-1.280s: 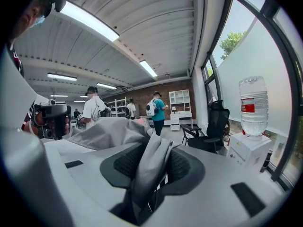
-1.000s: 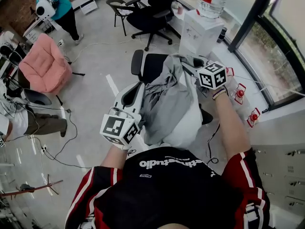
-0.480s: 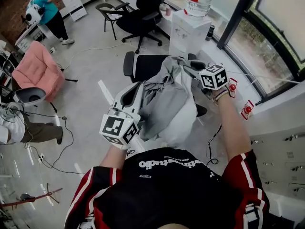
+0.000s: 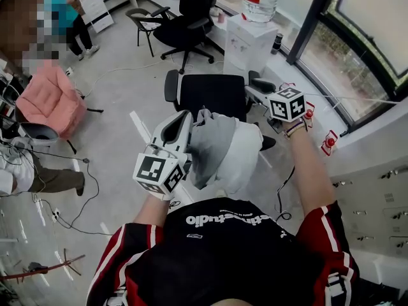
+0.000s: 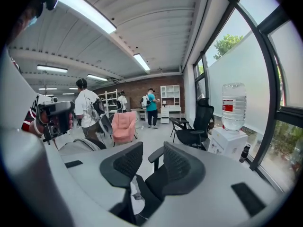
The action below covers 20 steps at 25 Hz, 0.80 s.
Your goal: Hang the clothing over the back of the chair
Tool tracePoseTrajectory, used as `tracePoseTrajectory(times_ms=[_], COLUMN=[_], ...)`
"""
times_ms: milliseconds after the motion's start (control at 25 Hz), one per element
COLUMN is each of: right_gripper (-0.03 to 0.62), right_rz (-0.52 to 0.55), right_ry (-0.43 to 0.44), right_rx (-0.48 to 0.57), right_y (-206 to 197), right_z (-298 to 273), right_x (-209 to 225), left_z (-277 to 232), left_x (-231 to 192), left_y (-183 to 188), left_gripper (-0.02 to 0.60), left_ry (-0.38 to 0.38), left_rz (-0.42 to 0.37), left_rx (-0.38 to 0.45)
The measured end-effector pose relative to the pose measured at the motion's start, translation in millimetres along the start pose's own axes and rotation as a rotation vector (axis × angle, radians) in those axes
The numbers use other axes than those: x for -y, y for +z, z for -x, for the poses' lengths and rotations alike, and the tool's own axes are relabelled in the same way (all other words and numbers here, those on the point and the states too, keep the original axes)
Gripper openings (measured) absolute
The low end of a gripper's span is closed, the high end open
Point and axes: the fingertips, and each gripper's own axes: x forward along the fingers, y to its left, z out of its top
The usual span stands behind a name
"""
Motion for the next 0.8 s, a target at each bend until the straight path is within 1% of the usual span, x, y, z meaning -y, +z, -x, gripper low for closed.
tracePoseTrajectory(times_ms=[120,360,640,800], right_gripper=[0.155,0.137,0.092,0.069], right_rz=[0.005,-0.021,-0.011,-0.009], right_ry=[-0.006,0.009,0.015,0.021], right_rx=[0.017,0.104,0.178,0.202], right_y=[2.0,19.0,36.5,40.8], right_z=[3.6,14.6,23.9,27.9], right_x=[-11.2,-33.0,-53.1,-61.1], left_z=[6.8,16.2,21.3,21.3], left_x=[3.4,9.9,13.7,15.6], left_y=[2.7,4.2,6.1,6.2], left_gripper=[0.024,0.024,0.024,0.024], left_ry=[-0.005,-0.013,-0.017,-0.024], left_rz=[-0.003,-0.005,-0.017,-0.017], left_rx=[0.002,0.002,-0.003,-0.003])
